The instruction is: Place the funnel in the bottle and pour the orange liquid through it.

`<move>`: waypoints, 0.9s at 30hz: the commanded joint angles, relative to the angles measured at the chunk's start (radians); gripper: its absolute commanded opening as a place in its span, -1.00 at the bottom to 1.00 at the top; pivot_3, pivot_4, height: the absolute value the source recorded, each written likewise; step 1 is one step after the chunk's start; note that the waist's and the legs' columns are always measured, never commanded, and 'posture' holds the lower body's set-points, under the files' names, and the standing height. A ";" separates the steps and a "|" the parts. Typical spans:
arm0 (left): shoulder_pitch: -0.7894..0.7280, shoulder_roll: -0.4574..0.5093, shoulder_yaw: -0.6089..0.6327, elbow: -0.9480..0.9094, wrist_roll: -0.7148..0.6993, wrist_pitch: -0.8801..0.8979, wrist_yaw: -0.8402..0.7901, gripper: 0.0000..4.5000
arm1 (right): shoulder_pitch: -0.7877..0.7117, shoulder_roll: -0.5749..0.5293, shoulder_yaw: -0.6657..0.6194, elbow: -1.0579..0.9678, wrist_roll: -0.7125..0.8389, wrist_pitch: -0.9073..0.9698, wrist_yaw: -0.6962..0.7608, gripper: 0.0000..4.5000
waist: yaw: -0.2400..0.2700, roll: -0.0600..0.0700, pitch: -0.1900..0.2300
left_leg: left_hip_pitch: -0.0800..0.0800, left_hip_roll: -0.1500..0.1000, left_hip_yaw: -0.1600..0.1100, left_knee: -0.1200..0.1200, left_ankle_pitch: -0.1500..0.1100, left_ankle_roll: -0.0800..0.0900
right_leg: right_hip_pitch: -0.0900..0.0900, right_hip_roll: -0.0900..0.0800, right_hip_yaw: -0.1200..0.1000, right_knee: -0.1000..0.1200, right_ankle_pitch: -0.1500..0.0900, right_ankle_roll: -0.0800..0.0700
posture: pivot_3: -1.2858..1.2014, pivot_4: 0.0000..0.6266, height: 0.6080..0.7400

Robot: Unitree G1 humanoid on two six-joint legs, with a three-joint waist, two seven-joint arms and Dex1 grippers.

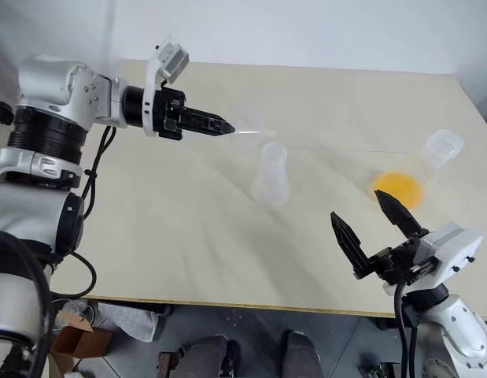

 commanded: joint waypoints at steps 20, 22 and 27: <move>-0.132 -0.076 -0.063 0.188 0.149 0.019 -0.097 -0.99 | -0.023 0.069 0.094 -0.004 -0.071 -0.091 -0.059 1.00 | -0.001 0.000 0.000 | 0.000 0.000 0.000 0.000 0.000 0.000 | -0.001 0.000 0.000 0.001 0.000 0.000 | 0.03 -0.52 1.00; -0.139 -0.086 -0.062 0.210 0.161 0.008 -0.099 -0.99 | -0.024 0.073 0.100 -0.004 -0.074 -0.095 -0.063 1.00 | 0.000 0.000 0.000 | 0.000 0.000 0.000 0.000 0.000 0.000 | -0.001 0.000 0.000 0.001 0.000 0.000 | 0.03 -0.52 1.00; -0.164 -0.139 -0.057 0.271 0.199 -0.019 -0.091 -0.99 | -0.023 0.086 0.117 -0.001 -0.088 -0.112 -0.073 1.00 | 0.001 0.000 0.000 | -0.001 -0.001 0.000 0.000 0.000 0.000 | -0.001 -0.001 0.000 0.001 0.000 0.000 | 0.03 -0.52 1.00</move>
